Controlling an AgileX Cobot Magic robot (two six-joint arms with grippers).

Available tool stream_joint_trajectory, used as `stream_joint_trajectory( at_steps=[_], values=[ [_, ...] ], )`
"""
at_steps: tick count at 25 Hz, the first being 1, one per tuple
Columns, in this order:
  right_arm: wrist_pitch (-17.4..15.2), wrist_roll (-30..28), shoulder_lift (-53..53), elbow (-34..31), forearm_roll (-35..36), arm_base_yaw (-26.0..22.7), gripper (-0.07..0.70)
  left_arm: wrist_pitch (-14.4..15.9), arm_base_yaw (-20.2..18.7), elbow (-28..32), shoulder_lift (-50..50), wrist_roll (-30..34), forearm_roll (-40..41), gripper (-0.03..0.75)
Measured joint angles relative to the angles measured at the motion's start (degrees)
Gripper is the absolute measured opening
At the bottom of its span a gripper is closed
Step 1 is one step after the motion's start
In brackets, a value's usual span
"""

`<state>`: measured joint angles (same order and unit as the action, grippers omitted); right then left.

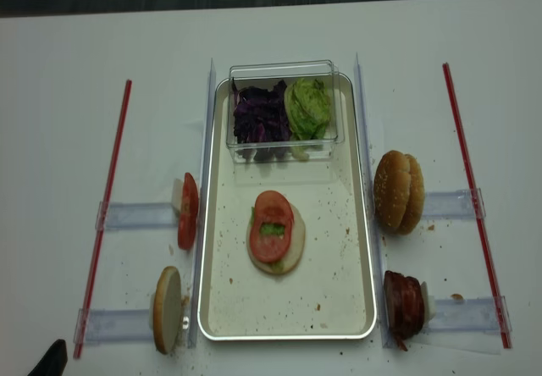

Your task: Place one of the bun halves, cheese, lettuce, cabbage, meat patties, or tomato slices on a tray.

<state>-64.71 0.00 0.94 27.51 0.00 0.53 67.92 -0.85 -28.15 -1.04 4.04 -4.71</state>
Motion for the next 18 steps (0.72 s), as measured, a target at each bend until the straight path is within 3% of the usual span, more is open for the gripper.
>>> stream_joint_trajectory(
  at_steps=[18],
  values=[
    [0.00,0.00,0.00,0.00,0.00,0.00,0.193,0.00,0.00,0.00,0.00,0.00,0.00,0.565]
  ],
)
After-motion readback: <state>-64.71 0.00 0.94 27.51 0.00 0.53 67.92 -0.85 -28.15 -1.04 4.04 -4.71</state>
